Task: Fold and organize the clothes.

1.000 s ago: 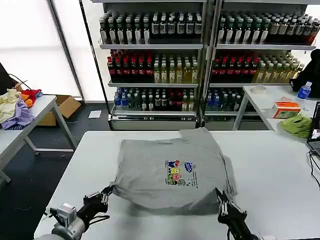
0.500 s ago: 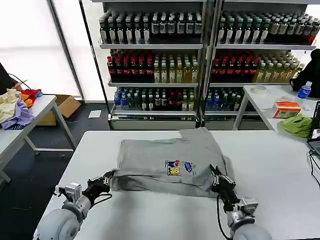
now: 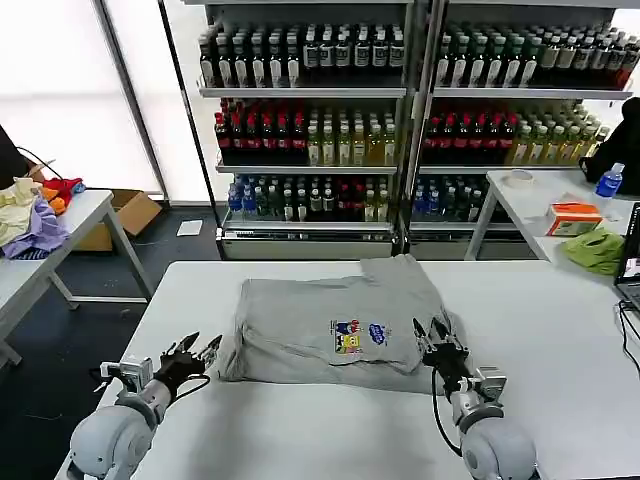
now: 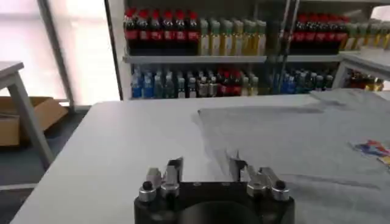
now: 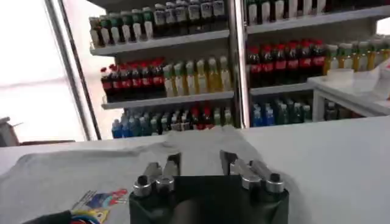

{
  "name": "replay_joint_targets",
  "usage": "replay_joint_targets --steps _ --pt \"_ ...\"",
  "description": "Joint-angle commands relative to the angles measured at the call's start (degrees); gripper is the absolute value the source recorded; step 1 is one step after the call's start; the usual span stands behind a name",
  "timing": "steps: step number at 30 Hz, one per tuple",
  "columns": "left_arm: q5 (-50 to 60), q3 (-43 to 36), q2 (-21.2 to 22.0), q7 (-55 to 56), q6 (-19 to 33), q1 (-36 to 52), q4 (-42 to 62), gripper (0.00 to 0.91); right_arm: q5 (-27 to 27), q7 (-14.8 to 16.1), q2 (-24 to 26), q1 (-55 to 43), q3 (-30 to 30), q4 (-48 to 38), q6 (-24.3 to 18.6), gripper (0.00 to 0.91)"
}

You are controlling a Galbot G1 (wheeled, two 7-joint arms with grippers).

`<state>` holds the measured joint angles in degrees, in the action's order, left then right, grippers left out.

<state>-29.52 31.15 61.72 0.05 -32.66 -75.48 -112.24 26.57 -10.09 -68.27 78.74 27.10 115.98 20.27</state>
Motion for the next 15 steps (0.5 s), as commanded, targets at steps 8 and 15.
replay_joint_targets --steps 8,15 --pt "2.43 -3.11 2.27 0.07 0.14 -5.39 -1.73 0.907 -5.89 -4.54 -2.07 11.34 2.70 3.58 4.91 0.826" --pt "2.34 -3.57 2.66 0.12 0.63 -4.35 0.21 0.907 -6.04 -5.04 -2.62 9.69 -0.28 2.49 4.52 0.000"
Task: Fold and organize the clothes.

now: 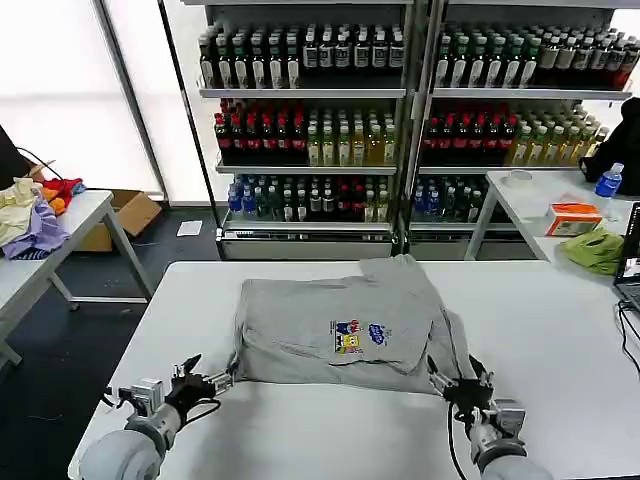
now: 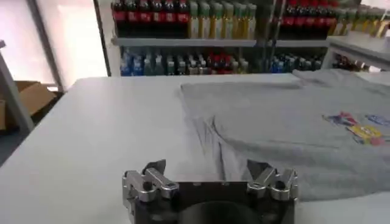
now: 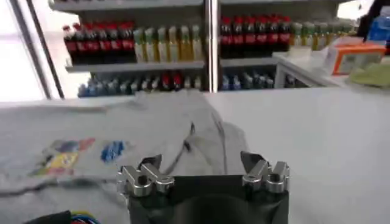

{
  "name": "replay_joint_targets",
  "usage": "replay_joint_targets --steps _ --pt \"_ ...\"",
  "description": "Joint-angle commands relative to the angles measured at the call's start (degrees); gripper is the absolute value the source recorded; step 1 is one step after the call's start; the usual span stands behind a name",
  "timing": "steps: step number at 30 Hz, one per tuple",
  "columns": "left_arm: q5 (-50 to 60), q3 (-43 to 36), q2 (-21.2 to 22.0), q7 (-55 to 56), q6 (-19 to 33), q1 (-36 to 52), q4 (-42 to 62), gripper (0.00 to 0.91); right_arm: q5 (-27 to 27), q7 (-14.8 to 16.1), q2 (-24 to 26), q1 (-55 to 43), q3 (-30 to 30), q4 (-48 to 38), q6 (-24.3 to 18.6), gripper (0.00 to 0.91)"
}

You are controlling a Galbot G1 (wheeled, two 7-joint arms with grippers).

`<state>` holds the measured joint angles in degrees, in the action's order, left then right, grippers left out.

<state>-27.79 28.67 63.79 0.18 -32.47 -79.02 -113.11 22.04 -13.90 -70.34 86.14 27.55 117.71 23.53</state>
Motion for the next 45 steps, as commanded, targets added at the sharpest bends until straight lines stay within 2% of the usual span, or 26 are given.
replay_joint_targets --steps 1,2,3,4,5,7,8,9,11,34,39,45 --pt "0.62 -1.19 0.67 0.00 0.58 -0.90 1.06 0.887 -1.52 -1.32 -0.57 2.12 -1.03 0.68 1.19 0.000" --pt "0.64 -1.33 0.87 0.01 0.61 -1.09 1.00 0.806 -1.52 -1.51 -0.61 2.03 -1.24 0.60 1.19 0.000" --pt "0.64 -1.54 0.96 -0.01 0.64 -1.28 0.91 0.685 -1.52 -1.69 -0.61 1.89 -1.46 0.42 1.22 0.000" --pt "0.73 -1.73 1.20 -0.04 0.71 -1.43 0.87 0.625 -1.62 -1.87 -0.61 1.82 -1.53 0.21 1.26 0.000" --pt "0.78 -1.88 1.31 -0.05 0.85 -1.54 0.87 0.413 -1.66 -1.95 -0.63 1.83 -1.53 0.10 1.32 0.000" --pt "1.23 -2.30 2.00 0.00 0.90 -1.78 1.03 0.272 -1.64 -1.86 -0.52 2.04 -1.53 -0.10 1.36 0.000" --pt "1.25 -2.50 2.16 0.04 0.99 -1.80 1.11 0.141 -1.63 -1.89 -0.53 2.08 -1.53 -0.14 1.40 0.000" --pt "1.35 -2.76 2.60 0.24 1.08 -1.79 1.21 0.091 -1.59 -1.81 -0.54 2.17 -1.50 -0.23 1.36 0.000" --pt "1.48 -3.07 3.05 0.46 1.17 -1.67 1.31 0.050 -1.47 -1.82 -0.53 2.21 -1.50 -0.24 1.37 0.000" --pt "1.83 -3.07 3.00 1.00 3.76 -2.15 0.09 0.020 2.84 -0.75 0.15 2.04 -0.66 0.21 0.67 0.000" --pt "1.80 -1.14 2.10 0.89 3.78 -5.23 -4.05 0.020 5.40 -0.69 0.86 3.87 0.67 2.39 1.62 0.000" --pt "2.06 1.65 -0.07 -0.11 3.36 -10.50 -9.01 0.020 5.88 0.64 1.95 6.49 3.86 3.29 1.73 0.000"
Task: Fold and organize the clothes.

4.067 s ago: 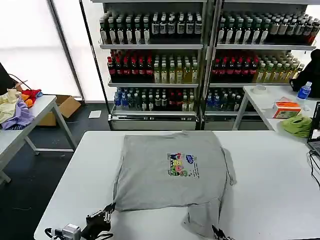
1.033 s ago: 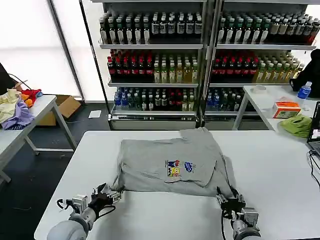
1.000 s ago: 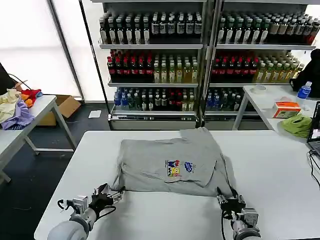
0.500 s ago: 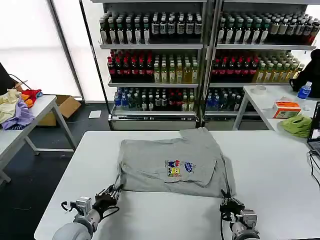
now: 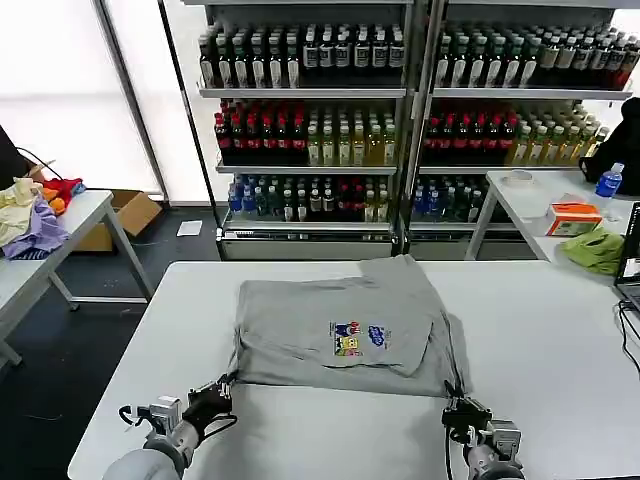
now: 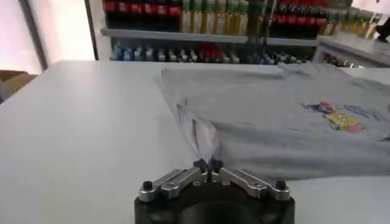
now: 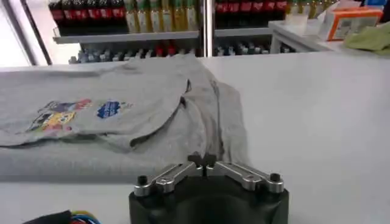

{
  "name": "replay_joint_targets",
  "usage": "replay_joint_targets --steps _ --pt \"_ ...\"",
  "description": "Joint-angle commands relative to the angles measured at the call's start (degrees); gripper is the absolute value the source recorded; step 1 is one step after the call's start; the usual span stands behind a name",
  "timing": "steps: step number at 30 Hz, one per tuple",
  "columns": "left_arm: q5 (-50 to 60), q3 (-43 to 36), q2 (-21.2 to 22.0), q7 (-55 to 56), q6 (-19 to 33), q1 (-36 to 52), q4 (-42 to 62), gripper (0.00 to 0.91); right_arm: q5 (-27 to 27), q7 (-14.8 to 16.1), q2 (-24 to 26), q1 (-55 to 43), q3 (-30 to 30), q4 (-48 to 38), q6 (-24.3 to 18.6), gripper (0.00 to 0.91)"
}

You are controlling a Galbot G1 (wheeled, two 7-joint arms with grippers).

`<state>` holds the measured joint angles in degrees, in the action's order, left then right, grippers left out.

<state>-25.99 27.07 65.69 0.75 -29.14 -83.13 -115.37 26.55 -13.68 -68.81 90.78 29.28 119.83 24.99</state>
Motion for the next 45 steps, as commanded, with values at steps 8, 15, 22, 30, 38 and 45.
replay_joint_targets --steps 8,15,22,30,38,45 --pt "3.19 4.98 -0.53 -1.73 -1.05 -16.19 -13.03 0.020 0.87 1.45 -0.36 11.23 4.50 7.47 1.18 0.000" --pt "4.73 7.87 1.17 -2.44 -1.03 -26.13 -16.98 0.020 -0.40 2.18 -2.98 21.35 5.90 14.08 0.26 0.000" --pt "5.98 10.22 0.87 -3.37 -1.04 -30.80 -19.00 0.907 -4.02 2.56 -3.52 25.75 6.14 16.96 0.01 0.907" --pt "5.52 14.79 -0.23 -2.59 -3.90 -29.41 -21.88 0.907 1.58 5.83 -1.85 20.10 8.75 17.30 -1.61 0.907" --pt "-5.13 22.37 -6.37 -3.51 -3.91 -18.42 -19.45 0.907 9.58 10.26 6.34 2.94 12.46 12.35 -1.63 0.907" --pt "-8.21 14.28 -16.24 -11.86 -2.18 -0.92 -3.38 0.907 11.38 16.98 14.76 -21.59 4.07 -8.68 -0.12 0.907"
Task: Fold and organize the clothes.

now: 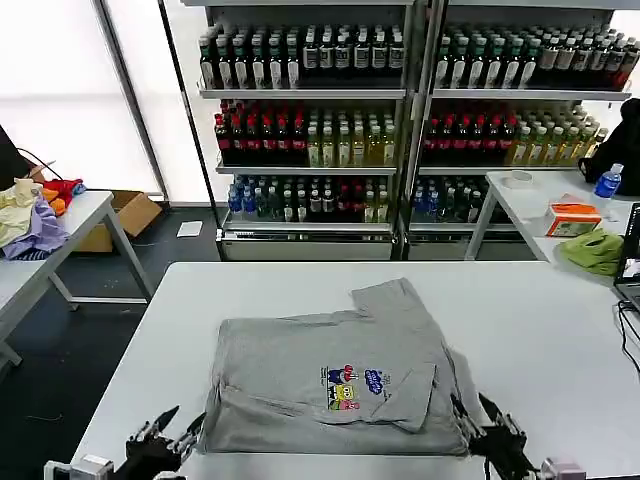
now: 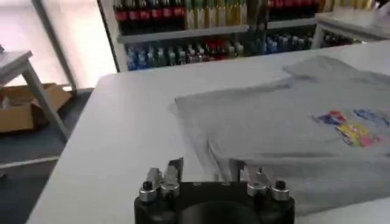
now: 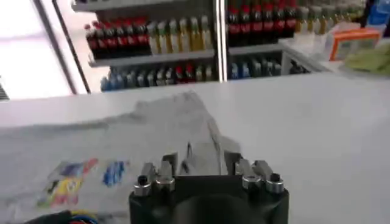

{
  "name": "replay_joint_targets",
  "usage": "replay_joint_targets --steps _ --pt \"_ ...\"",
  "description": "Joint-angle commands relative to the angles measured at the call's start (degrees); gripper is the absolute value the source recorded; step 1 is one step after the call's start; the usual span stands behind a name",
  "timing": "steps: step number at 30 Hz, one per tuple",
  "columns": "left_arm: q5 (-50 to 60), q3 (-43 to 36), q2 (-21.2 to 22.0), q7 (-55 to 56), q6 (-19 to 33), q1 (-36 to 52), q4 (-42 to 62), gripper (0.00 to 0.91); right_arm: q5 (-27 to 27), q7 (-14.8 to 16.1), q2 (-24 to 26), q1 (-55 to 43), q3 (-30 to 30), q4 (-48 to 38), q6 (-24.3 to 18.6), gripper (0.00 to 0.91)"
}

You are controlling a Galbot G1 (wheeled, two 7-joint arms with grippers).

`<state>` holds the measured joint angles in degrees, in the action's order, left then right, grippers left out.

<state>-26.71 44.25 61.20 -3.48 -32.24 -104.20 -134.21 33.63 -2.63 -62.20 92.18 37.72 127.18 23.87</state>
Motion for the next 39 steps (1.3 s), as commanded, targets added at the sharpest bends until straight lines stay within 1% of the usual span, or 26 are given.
replay_joint_targets --steps 1,4,5,6,10,11,12,16,17,19,24,29,37,38,39 --pt "-8.53 -4.04 -13.11 -8.20 0.92 22.45 18.61 0.907 4.21 6.65 8.80 -25.77 -6.21 -18.81 1.00 0.907" --pt "-9.75 -8.77 -16.36 -9.49 0.87 30.72 23.97 0.907 4.23 8.82 9.32 -33.39 -10.88 -26.14 0.90 0.907" --pt "-10.49 -10.44 -17.16 -9.88 0.87 32.98 25.06 0.907 4.22 9.06 9.35 -34.65 -11.55 -27.80 0.94 0.907" --pt "-10.99 -11.74 -17.83 -9.99 0.83 35.34 27.00 0.907 4.04 10.25 9.07 -37.81 -12.93 -30.68 0.90 0.907" --pt "-11.00 -17.94 -19.26 -11.05 1.13 41.71 32.72 0.907 3.88 12.58 8.23 -45.09 -17.35 -39.08 1.39 0.907" --pt "-11.00 -19.83 -19.30 -11.58 1.28 43.05 34.57 0.907 3.83 12.83 8.17 -45.97 -17.82 -39.87 1.51 0.907" --pt "-10.89 -21.57 -19.26 -11.60 1.51 45.23 36.08 0.907 3.82 13.65 8.08 -48.19 -19.10 -43.31 1.89 0.907" --pt "-9.75 -28.60 -18.16 -12.56 2.39 51.59 43.71 0.907 3.87 15.86 7.08 -53.16 -23.31 -50.04 3.32 0.907" --pt "-9.57 -29.37 -17.92 -12.73 2.64 52.35 44.02 0.907 3.80 16.17 6.86 -53.93 -23.99 -50.96 3.36 0.907" --pt "-9.00 -31.96 -16.96 -13.14 2.79 55.22 47.24 0.907 2.34 16.97 5.17 -57.44 -25.76 -55.12 3.36 0.907" --pt "-8.26 -35.25 -15.16 -13.38 3.11 58.55 50.21 0.907 0.83 17.80 2.71 -61.40 -28.06 -60.69 3.46 0.907" --pt "-7.27 -36.71 -13.53 -13.32 3.37 60.51 52.52 0.907 -0.51 17.74 0.60 -63.14 -29.20 -64.33 3.52 0.907" --pt "-6.91 -36.44 -13.42 -13.73 3.59 57.90 51.38 0.907 -0.83 17.34 -3.19 -63.48 -28.99 -66.88 4.51 0.907" --pt "-6.86 -36.40 -13.40 -13.88 3.63 57.48 50.99 0.806 -0.86 17.35 -3.72 -63.41 -29.04 -66.85 4.57 0.806" --pt "-6.86 -36.34 -13.42 -14.00 3.63 56.90 50.75 0.715 -0.92 17.36 -4.14 -63.41 -29.22 -66.65 4.77 0.615"
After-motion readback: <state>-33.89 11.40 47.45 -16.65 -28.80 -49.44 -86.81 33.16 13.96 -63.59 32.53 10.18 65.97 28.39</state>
